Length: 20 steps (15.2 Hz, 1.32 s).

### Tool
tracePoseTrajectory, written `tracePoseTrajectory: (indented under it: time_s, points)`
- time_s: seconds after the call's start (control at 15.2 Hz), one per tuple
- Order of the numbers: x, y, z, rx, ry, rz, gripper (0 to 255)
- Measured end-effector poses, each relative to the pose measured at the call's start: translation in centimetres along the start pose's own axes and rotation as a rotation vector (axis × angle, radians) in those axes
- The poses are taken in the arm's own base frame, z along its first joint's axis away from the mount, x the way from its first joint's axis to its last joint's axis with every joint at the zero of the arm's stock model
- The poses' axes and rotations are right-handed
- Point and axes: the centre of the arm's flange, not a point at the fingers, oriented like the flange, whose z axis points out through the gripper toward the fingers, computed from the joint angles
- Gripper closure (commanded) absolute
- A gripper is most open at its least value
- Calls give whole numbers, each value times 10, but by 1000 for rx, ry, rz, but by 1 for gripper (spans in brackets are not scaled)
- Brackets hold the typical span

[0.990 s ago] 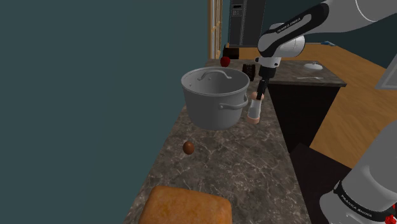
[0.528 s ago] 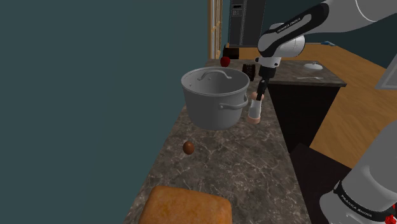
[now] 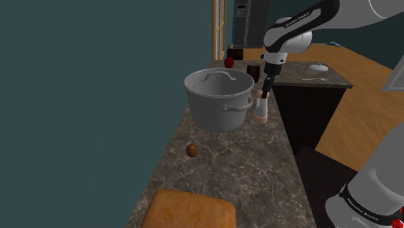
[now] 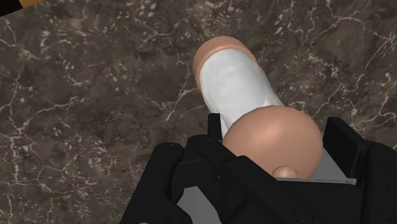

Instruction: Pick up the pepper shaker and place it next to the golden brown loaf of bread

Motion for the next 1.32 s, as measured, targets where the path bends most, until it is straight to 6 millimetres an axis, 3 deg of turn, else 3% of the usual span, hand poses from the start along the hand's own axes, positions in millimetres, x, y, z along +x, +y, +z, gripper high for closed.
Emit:
tracePoseTrajectory:
  time_s: [1.32]
  points:
    - [2,-19,-101,0,0,0,255]
